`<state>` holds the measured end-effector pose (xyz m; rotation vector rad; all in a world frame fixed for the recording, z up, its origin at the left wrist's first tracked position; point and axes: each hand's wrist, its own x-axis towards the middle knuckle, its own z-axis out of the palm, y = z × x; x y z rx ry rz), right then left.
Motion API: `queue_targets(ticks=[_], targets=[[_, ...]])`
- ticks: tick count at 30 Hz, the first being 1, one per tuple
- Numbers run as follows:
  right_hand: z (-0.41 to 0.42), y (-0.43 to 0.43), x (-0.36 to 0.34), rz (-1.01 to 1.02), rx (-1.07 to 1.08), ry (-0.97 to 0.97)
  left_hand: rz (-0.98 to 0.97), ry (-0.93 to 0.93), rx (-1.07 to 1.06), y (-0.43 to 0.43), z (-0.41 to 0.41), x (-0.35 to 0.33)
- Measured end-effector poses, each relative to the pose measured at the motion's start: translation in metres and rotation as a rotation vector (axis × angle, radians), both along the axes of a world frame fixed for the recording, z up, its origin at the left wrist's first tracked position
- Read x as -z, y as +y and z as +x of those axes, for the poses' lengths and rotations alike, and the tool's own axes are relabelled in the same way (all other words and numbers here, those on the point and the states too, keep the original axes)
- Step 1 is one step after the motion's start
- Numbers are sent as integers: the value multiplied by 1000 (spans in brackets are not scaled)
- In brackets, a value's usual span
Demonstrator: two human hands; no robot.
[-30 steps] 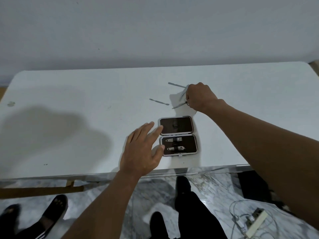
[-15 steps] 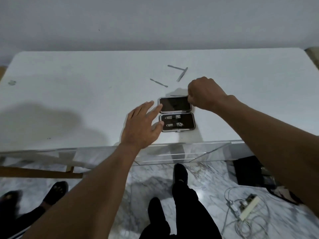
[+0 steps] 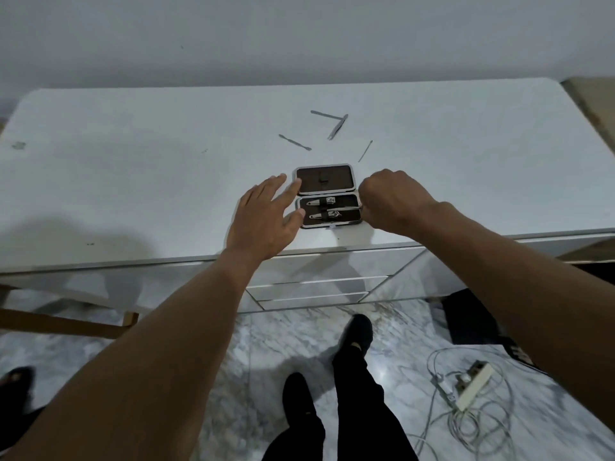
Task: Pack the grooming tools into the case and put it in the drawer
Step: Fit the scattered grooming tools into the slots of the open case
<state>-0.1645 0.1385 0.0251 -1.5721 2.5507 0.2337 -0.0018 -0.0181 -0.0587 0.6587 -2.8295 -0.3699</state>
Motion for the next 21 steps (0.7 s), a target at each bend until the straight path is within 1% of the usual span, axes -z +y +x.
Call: queue_targets(ticks=[5,11,21], targets=[[0,-2,-9,23,55,5,-5,3,-2,-2,0,1],[7,-11,-17,50,36,1,5,9,-6,-2,0,0],[17,-23,-12,20,32,-39,34,17,-22,-1,-1,0]])
